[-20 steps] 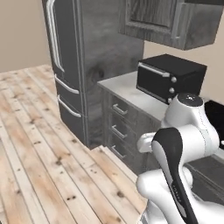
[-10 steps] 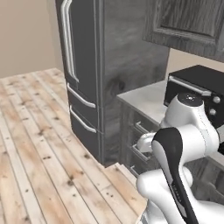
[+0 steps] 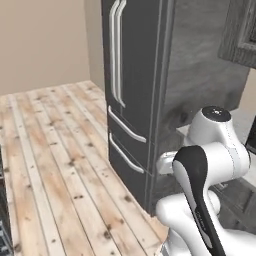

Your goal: Four empty soda cans are scattered around the kitchen. Gather all the cans and cluster them next to the stove for recycling.

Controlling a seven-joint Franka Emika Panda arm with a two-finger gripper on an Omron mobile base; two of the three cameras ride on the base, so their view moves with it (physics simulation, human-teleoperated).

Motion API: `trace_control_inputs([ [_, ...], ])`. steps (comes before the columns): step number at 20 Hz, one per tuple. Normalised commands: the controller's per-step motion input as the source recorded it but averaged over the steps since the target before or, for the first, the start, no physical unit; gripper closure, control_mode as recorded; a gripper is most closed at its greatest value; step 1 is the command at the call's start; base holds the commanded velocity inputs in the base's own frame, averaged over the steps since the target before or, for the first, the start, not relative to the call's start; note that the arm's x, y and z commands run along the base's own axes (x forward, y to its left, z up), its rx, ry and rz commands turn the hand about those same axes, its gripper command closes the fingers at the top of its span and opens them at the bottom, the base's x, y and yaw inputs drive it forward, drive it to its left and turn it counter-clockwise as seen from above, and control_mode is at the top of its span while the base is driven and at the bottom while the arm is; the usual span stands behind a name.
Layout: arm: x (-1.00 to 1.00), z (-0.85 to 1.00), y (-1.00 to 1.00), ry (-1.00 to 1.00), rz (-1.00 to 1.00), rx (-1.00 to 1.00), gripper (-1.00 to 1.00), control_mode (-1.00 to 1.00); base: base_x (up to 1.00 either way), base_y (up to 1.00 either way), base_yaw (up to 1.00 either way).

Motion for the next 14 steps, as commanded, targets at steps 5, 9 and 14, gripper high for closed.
trace_control_inputs([
  [5,0.0,0.0,0.0,0.0,0.0,0.0,-1.0,1.0,1.0,0.37,0.19],
  [9,0.0,0.0,0.0,0.0,0.0,0.0,-1.0,1.0,1.0,0.37,0.16],
  [14,0.0,0.0,0.0,0.0,0.0,0.0,-1.0,1.0,1.0,0.27,0.03],
])
